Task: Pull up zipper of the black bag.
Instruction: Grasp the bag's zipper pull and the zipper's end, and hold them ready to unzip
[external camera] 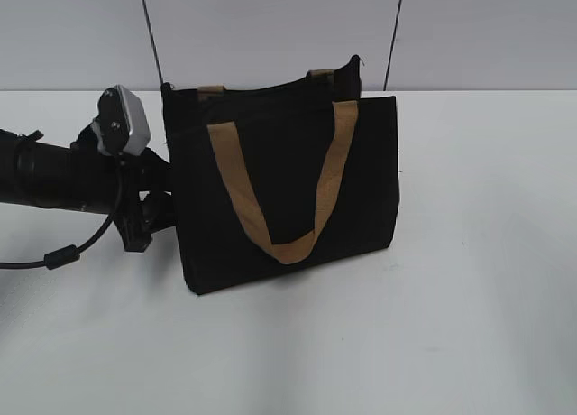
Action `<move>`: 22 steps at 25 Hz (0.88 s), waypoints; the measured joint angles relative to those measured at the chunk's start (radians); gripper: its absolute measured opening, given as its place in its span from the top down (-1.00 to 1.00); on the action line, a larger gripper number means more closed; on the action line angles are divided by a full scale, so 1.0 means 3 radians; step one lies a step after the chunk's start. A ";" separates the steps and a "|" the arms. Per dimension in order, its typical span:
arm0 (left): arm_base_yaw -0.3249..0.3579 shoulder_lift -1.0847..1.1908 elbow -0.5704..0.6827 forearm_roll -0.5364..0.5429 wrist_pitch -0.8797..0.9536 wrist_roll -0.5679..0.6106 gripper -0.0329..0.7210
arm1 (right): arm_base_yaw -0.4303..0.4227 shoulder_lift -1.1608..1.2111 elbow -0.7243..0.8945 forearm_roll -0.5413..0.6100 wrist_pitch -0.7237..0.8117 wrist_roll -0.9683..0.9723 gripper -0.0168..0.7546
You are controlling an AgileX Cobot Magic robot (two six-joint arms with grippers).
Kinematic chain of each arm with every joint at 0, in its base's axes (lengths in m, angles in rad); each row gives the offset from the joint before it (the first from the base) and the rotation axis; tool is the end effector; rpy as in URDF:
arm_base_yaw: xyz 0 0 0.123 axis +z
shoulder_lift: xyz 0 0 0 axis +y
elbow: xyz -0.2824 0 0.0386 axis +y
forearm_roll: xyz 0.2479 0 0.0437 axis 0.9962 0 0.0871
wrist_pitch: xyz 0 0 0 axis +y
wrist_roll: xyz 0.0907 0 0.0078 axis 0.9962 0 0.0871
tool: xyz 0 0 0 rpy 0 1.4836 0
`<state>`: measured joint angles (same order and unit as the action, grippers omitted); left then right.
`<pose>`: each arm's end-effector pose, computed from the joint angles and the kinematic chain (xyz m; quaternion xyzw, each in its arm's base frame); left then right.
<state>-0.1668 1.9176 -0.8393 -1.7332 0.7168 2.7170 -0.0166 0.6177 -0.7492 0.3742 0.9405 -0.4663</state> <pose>0.3192 -0.1137 0.1256 0.5625 0.6855 -0.1765 0.4273 0.0997 0.0253 0.3386 -0.1626 0.8813 0.0800 0.4365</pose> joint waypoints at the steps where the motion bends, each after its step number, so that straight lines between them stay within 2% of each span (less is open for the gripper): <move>1: 0.0000 0.0000 0.0000 0.0000 -0.0025 -0.0003 -0.09 | 0.0000 0.0000 0.0000 0.0000 0.0000 0.0000 -0.11; 3: -0.0003 0.0000 0.0000 0.0000 -0.0069 -0.0021 0.08 | 0.0000 0.0000 0.0000 0.0000 0.0000 0.0000 -0.11; 7: -0.0003 0.0000 0.0000 0.0000 -0.0083 -0.0073 0.67 | 0.0000 0.0000 0.0000 0.0000 0.0000 0.0000 -0.11; 8: -0.0003 -0.0012 0.0000 0.0000 -0.0093 -0.0117 0.72 | 0.0000 0.0000 0.0000 0.0000 -0.0011 0.0000 -0.11; 11: -0.0003 -0.0131 0.0000 0.0006 -0.0149 -0.0278 0.72 | 0.0000 0.0012 -0.0061 0.0000 -0.0019 0.0000 -0.11; 16: -0.0003 -0.0635 0.0000 0.0012 -0.0588 -0.0608 0.72 | 0.0000 0.0255 -0.0521 0.0007 0.0004 -0.0049 -0.11; 19: -0.0003 -0.0940 0.0006 0.0259 -0.0735 -0.0929 0.72 | 0.0000 0.0474 -0.0759 0.0091 0.0021 -0.0116 -0.11; 22: -0.0003 -0.1225 0.0075 0.0477 -0.0758 -0.1100 0.72 | 0.0000 0.0749 -0.0957 0.0418 0.0090 -0.0322 -0.11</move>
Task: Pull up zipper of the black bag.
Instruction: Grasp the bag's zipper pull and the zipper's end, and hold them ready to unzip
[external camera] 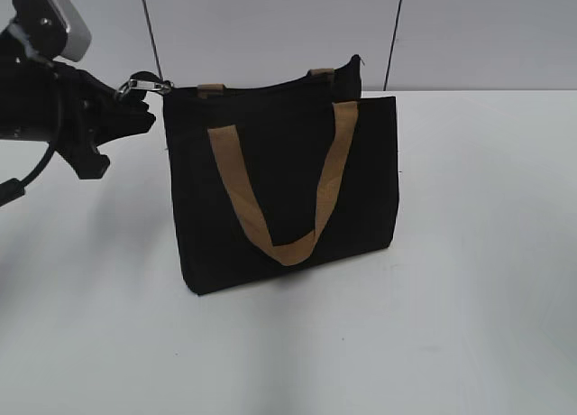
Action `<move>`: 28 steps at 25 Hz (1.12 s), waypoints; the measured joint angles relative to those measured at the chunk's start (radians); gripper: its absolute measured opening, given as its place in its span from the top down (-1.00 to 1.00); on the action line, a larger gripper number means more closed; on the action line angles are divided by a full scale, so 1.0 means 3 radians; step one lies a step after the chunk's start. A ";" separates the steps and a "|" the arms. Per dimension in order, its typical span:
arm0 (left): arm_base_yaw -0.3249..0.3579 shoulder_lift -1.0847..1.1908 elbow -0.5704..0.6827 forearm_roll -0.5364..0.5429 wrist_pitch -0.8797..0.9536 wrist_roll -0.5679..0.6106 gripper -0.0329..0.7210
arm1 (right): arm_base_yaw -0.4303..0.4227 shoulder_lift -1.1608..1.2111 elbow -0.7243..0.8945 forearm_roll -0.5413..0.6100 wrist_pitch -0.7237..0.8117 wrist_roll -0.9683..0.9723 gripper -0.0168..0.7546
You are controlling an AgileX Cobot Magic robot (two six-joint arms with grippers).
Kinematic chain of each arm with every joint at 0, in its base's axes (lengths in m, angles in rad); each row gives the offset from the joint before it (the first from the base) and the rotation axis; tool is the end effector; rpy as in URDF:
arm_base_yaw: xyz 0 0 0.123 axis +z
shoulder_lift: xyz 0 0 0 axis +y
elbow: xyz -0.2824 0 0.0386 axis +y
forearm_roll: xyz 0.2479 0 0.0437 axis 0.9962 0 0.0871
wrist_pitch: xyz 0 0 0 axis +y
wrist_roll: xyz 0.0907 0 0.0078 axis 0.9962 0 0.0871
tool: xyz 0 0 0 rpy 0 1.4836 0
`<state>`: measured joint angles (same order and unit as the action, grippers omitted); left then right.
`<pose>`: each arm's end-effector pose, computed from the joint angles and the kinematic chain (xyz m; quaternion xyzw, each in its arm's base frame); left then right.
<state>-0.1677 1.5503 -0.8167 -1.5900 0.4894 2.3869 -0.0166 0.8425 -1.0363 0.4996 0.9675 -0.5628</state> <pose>0.2993 -0.0942 0.2249 0.4975 0.7174 -0.0710 0.4824 0.1440 0.0336 0.4011 -0.1980 0.8540 0.1154 0.4670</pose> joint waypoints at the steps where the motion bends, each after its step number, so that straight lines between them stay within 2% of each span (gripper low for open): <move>1: 0.0000 -0.0094 0.0039 0.0052 -0.0009 -0.0034 0.72 | 0.0000 0.0134 -0.0047 0.0123 0.0010 -0.0077 -0.11; 5: 0.0000 -0.0408 0.0172 0.0147 -0.0013 -0.0097 0.72 | 0.0000 0.0417 -0.0195 0.0559 0.0038 -0.0353 -0.11; 10: 0.0000 -0.0711 0.0204 0.0174 0.0018 -0.0119 0.72 | 0.0121 0.0729 -0.0425 0.0709 0.0059 -0.0487 -0.11; 17: 0.0000 -0.0960 0.0209 0.0161 0.0245 -0.0129 0.72 | 0.1005 0.1278 -0.0849 0.0625 -0.0089 -0.0537 -0.04; 24: 0.0000 -0.1015 0.0208 0.0132 0.0318 -0.0129 0.72 | 0.1906 0.1910 -0.1088 -0.0119 -0.0526 -0.0642 -0.03; 28: 0.0000 -0.1015 0.0208 0.0126 0.0318 -0.0129 0.72 | 0.2179 0.2220 -0.1090 -0.0284 -0.0974 -0.0677 -0.03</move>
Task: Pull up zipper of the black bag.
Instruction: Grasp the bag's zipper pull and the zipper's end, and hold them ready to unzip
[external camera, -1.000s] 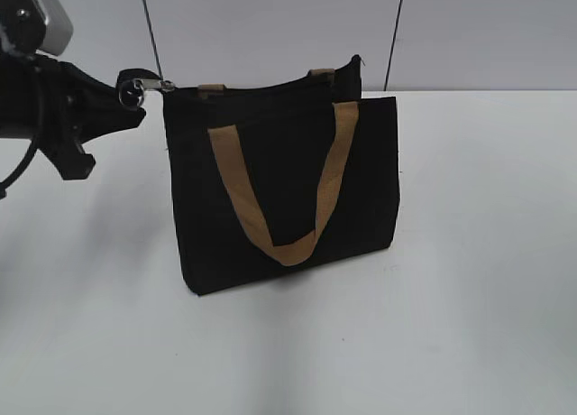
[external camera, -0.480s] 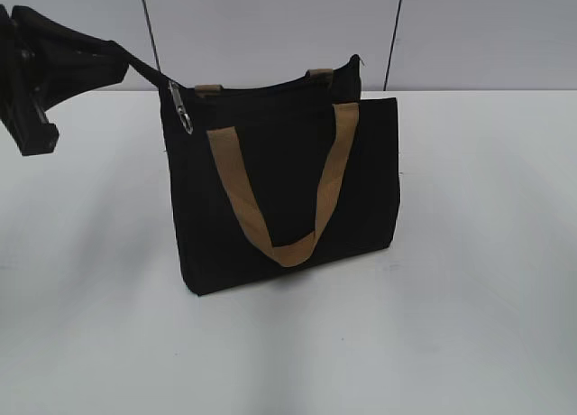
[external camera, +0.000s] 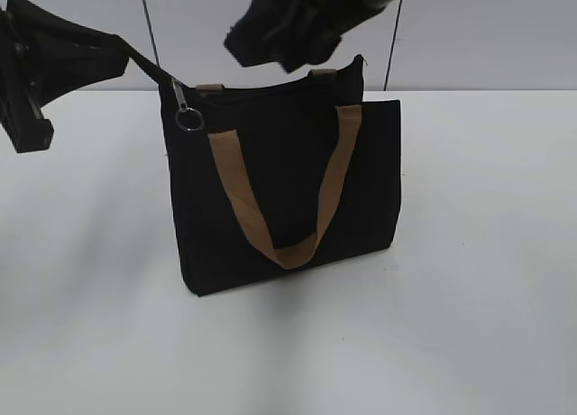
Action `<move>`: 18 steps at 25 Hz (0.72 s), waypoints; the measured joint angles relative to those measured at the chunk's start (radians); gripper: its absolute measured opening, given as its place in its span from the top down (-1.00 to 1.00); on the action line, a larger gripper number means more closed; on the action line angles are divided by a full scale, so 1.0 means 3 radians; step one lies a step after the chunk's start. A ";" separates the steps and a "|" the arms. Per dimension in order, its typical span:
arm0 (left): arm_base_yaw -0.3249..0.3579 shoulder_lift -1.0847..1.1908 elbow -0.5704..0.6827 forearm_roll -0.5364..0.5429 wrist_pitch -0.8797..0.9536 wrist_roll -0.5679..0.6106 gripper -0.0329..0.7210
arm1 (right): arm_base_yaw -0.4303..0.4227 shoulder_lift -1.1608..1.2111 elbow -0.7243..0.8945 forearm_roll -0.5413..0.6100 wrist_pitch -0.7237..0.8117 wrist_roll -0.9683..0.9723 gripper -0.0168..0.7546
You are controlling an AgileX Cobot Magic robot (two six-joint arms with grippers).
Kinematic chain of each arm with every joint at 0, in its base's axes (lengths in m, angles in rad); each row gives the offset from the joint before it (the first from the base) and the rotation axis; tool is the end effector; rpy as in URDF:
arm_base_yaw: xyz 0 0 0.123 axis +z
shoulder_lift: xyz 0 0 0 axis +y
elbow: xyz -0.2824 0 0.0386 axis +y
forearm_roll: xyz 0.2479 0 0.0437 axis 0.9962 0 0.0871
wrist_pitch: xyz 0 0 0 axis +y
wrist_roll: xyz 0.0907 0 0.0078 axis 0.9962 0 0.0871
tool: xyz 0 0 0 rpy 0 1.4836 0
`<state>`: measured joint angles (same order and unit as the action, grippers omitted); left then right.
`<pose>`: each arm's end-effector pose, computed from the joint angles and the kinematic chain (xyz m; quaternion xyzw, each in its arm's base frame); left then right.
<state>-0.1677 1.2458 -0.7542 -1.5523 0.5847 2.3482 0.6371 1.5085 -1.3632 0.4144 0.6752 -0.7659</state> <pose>0.2430 -0.0922 0.2938 0.5124 0.6374 -0.0672 0.5716 0.2600 0.2209 0.3584 -0.5049 0.7439 0.1568 0.4089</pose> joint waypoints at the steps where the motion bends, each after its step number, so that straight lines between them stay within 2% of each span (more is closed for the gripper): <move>1: 0.0000 0.0000 0.0000 0.0000 0.0000 0.0000 0.72 | 0.0039 0.0077 -0.0003 -0.0015 -0.0104 0.0000 -0.03; 5: 0.0000 0.0000 0.0000 0.0000 0.0000 0.0000 0.72 | 0.0102 0.0364 -0.0010 0.0015 -0.0327 -0.0010 -0.03; 11: 0.0000 0.0000 0.0000 0.0000 -0.0015 0.0000 0.72 | 0.0105 0.0696 -0.0013 0.0240 -0.0406 -0.0022 -0.03; 18: 0.0000 0.0007 0.0000 -0.0004 -0.0034 0.0000 0.72 | 0.0105 0.0865 -0.0013 0.0301 -0.0549 -0.0022 -0.03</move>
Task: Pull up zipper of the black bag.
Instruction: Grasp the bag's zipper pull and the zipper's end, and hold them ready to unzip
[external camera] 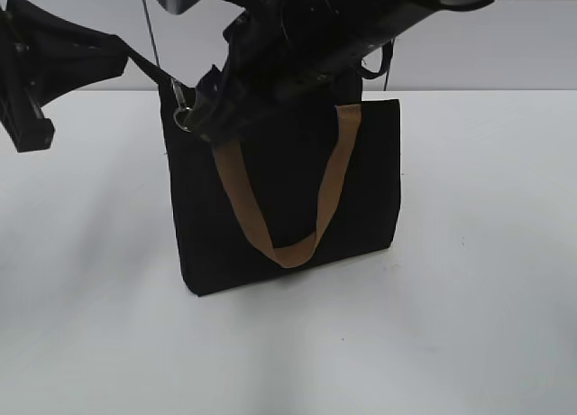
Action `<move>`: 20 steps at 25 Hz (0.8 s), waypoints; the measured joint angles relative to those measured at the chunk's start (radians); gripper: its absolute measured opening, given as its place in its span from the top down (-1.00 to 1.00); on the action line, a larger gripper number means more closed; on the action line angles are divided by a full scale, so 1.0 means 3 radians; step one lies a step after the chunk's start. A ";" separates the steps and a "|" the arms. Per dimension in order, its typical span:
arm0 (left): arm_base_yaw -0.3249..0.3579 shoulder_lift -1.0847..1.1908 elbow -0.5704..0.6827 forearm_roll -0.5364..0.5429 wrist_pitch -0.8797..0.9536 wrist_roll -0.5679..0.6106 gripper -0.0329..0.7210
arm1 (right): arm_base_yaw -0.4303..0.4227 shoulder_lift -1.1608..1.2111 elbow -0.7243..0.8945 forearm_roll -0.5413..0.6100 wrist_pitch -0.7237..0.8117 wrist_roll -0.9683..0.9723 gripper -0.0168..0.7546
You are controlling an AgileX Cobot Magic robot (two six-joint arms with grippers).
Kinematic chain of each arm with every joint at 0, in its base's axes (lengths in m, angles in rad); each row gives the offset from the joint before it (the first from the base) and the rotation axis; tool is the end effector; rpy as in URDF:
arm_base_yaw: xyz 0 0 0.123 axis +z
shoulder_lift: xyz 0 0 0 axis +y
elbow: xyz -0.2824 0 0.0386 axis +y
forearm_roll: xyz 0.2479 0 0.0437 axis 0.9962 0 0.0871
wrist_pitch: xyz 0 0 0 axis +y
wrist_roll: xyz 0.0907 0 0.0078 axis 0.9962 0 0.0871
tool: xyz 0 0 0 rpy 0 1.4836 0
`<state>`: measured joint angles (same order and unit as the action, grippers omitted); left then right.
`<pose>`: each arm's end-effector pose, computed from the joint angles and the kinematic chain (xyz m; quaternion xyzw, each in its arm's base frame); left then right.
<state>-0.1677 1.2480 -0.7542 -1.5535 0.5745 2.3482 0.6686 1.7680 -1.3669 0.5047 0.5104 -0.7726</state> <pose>0.2439 -0.0916 0.2931 0.5101 0.6404 -0.0637 0.5706 0.3020 0.2661 0.2742 -0.4759 0.7820 0.1744 0.3626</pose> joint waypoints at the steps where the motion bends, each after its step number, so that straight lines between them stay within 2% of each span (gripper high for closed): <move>1: 0.0000 0.0013 0.0000 -0.0009 0.0000 -0.0001 0.72 | 0.0000 0.0000 0.0000 0.0000 -0.0015 0.0000 -0.03; 13: 0.0000 0.0031 0.0000 -0.0044 -0.0003 -0.0001 0.72 | 0.0000 0.0095 -0.0005 0.0179 -0.0097 -0.0032 -0.03; 20: 0.0000 0.0041 0.0000 -0.0270 0.0030 -0.0001 0.72 | 0.0003 0.0095 -0.0005 0.0389 -0.0168 -0.0332 0.01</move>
<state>-0.1677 1.2603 -0.7542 -1.6345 0.5837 2.3480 0.6694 1.7964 -1.3683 0.6215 0.4599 -0.8722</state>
